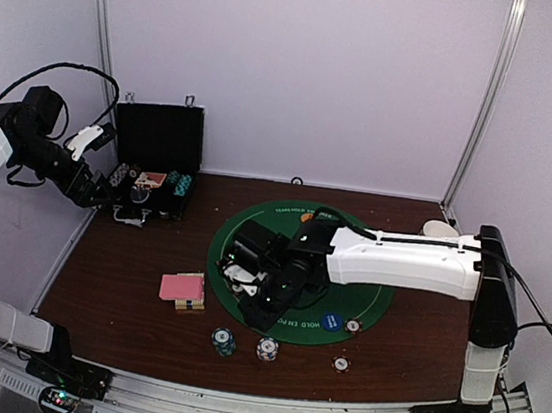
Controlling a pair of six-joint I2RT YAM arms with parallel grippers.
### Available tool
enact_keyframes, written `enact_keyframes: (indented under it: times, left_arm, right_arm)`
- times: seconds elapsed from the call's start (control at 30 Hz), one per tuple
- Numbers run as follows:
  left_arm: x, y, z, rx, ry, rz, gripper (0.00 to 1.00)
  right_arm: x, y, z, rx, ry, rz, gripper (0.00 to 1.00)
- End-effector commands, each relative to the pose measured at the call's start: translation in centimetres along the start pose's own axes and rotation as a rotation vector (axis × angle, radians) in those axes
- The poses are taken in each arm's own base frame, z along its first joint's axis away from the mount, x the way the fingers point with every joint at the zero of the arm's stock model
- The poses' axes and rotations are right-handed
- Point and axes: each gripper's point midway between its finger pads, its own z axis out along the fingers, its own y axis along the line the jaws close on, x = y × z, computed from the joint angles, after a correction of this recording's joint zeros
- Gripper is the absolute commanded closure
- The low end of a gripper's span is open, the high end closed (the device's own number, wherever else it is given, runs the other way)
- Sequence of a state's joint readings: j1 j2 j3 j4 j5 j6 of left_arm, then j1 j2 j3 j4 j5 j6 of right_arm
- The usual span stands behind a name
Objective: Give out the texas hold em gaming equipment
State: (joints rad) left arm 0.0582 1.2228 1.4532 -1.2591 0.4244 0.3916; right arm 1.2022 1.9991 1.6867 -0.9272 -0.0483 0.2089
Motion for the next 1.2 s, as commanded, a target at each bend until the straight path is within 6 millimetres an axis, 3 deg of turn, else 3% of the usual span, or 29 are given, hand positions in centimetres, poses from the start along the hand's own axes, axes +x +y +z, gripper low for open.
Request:
enact_keyframes:
  times: [0.0, 0.27, 0.47, 0.77, 0.97, 1.07, 1.17]
  left_arm:
    - [0.0, 0.0, -0.1, 0.003, -0.006, 0.003, 0.03]
    - [-0.1, 0.0, -0.2, 0.001, -0.014, 0.004, 0.02]
    - [-0.1, -0.1, -0.1, 0.003, -0.013, 0.004, 0.02]
    - [-0.2, 0.1, -0.1, 0.002, -0.012, 0.007, 0.02]
    - [-0.2, 0.1, -0.1, 0.002, -0.012, 0.007, 0.03]
    - [-0.2, 0.1, -0.1, 0.000, -0.012, 0.008, 0.02]
    - [-0.3, 0.1, -0.2, -0.001, -0.016, 0.010, 0.02]
  right_arm:
    - [-2.7, -3.5, -0.9, 0.053, -0.059, 0.061, 0.79]
    - [-5.7, -6.8, 3.7, 0.068, -0.083, 0.135, 0.81]
    - [-5.8, -7.8, 6.5, 0.061, -0.061, 0.166, 0.82]
    - [-5.1, -7.7, 9.0, 0.045, -0.024, 0.183, 0.78]
    - [-4.8, -7.8, 8.8, 0.052, -0.017, 0.188, 0.50]
    - [-5.2, -8.1, 7.8, 0.068, -0.034, 0.186, 0.37]
    - [-5.9, -8.4, 6.2, 0.084, -0.063, 0.178, 0.31]
